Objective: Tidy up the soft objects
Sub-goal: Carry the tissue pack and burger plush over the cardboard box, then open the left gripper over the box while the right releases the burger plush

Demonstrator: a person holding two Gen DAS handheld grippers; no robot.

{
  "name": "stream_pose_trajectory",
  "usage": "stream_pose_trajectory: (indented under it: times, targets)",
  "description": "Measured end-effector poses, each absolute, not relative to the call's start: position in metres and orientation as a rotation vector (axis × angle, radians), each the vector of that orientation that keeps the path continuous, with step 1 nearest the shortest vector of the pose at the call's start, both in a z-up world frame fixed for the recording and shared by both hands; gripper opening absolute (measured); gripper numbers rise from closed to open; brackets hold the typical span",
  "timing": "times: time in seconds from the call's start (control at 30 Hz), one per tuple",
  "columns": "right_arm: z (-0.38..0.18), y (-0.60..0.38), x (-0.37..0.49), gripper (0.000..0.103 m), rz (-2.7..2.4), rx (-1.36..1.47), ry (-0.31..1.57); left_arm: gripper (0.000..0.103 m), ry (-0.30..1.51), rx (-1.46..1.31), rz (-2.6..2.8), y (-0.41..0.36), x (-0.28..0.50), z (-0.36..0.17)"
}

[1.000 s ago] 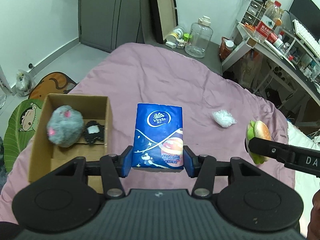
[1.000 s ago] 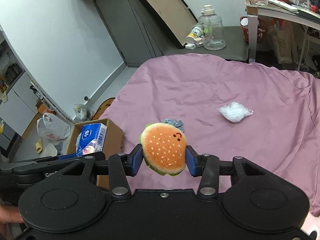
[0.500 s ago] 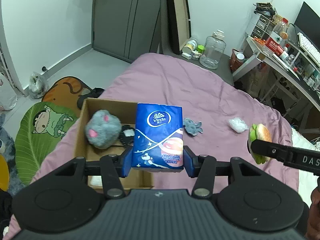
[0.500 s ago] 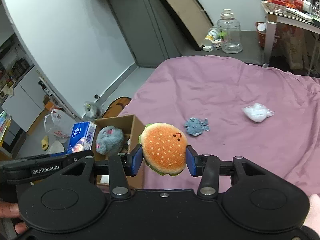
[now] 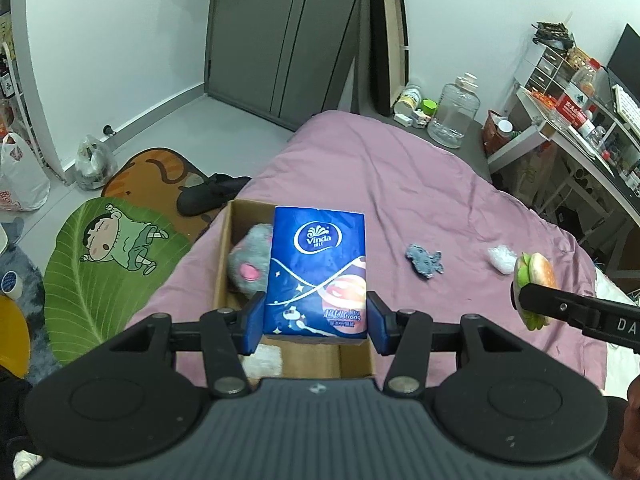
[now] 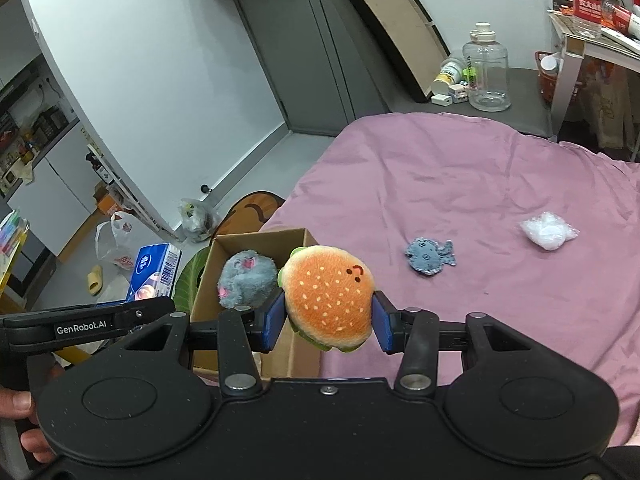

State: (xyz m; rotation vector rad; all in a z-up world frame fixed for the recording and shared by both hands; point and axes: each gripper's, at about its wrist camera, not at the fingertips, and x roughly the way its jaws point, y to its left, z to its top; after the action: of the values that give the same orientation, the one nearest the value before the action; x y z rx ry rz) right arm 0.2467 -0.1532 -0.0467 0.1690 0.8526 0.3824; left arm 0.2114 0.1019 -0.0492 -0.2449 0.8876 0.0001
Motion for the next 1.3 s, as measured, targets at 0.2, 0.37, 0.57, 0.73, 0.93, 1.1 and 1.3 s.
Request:
stream_pose_trajectory:
  times: [0.2,0.37,0.57,0.73,0.93,1.1,1.3]
  targets:
    - [-0.052,-0.133,0.254,0.045,0.394,0.149,0.87,0.051,0.894,-0.274,0.006,0.123,0.218,-0.057]
    - [-0.06,-0.119,0.26,0.045,0.412,0.143,0.888,0.051,0.913,-0.283,-0.003,0.131,0.226,-0.067]
    - [-0.07,-0.105,0.268,0.045,0.428,0.137,0.915,0.051,0.949,-0.295,-0.006,0.134,0.235,-0.081]
    - [-0.076,-0.096,0.274,0.045,0.44,0.133,0.935,0.051,0.994,-0.313,-0.002,0.137,0.239,-0.097]
    - [-0.082,-0.084,0.28,0.045,0.464,0.132,0.951,0.05,1.06,-0.322,0.0,0.14,0.243,-0.115]
    - [-0.087,-0.076,0.286,0.045,0.483,0.131,0.959,0.05,1.076,-0.325,0.019,0.143,0.246,-0.123]
    - [-0.096,-0.066,0.292,0.045,0.506,0.144,0.987,0.05,1.08,-0.342,0.045,0.149,0.247,-0.121]
